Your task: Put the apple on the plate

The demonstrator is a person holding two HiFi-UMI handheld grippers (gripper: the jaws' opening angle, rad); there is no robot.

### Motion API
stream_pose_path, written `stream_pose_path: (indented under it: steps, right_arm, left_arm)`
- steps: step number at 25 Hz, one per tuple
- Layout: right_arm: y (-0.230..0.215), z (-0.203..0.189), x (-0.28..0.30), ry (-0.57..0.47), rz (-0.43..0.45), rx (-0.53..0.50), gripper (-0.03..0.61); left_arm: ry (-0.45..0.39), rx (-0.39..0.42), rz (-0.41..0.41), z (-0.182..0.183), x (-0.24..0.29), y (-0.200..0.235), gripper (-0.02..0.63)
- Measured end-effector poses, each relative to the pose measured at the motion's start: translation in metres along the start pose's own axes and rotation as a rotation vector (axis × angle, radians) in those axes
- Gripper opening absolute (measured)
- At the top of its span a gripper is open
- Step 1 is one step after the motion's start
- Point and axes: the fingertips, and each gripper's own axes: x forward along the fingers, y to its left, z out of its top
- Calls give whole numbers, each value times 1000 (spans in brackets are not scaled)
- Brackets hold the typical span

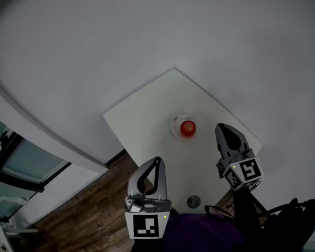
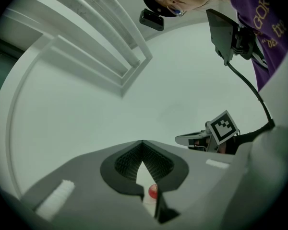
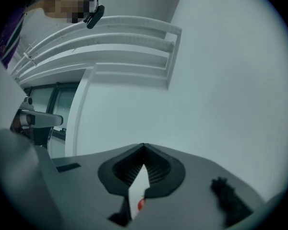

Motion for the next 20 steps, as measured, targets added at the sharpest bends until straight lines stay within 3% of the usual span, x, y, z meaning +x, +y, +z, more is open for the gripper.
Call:
stream_pose_path:
  steps: [20]
  right_arm:
    - [4, 2, 5, -12, 26, -17, 11]
  left_arm:
    - [-3, 26, 5, 0, -2, -2, 6]
